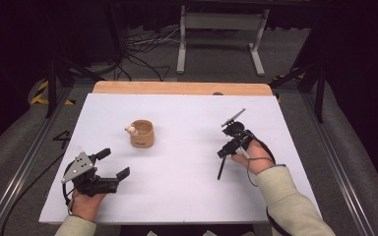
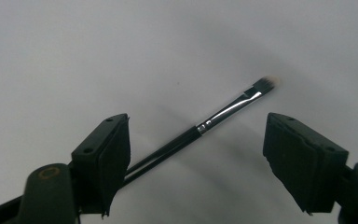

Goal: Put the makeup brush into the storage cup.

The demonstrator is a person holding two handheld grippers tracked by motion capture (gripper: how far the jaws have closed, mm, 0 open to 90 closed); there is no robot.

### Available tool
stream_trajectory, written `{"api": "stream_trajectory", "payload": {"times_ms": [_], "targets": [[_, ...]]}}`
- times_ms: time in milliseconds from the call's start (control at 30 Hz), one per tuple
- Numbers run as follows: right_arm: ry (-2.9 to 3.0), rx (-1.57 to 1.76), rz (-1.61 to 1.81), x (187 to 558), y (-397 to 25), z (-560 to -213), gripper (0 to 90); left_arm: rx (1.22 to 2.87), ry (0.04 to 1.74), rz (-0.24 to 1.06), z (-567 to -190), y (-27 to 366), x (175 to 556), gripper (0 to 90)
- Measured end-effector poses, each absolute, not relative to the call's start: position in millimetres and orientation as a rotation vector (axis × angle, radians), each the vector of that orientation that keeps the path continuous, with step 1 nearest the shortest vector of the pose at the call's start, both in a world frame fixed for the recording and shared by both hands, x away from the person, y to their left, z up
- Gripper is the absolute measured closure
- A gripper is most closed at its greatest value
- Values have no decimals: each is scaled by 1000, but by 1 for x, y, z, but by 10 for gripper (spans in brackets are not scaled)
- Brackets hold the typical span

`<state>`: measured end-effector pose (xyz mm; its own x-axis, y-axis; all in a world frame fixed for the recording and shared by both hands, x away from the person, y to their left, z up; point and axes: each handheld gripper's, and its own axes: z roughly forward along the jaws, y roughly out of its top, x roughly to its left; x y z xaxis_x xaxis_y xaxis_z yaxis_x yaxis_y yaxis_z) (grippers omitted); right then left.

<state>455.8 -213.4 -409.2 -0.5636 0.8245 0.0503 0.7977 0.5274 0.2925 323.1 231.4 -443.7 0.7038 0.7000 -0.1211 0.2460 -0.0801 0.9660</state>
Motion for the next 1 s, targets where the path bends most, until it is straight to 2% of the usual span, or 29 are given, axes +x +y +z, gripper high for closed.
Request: {"api": "stream_trajectory", "payload": {"times_ms": [167, 500, 867, 1000], "targets": [[2675, 1413, 418, 456, -210, -413, 271, 1684, 775, 480, -444, 229, 323, 17], [2706, 1441, 383, 458, -206, -417, 383, 1669, 791, 462, -444, 227, 324, 22], [2703, 1463, 305, 461, -203, -419, 447, 1670, 790, 457, -443, 226, 324, 30], [2692, 1431, 253, 461, -200, -419, 513, 1673, 794, 450, -443, 226, 324, 33]]}}
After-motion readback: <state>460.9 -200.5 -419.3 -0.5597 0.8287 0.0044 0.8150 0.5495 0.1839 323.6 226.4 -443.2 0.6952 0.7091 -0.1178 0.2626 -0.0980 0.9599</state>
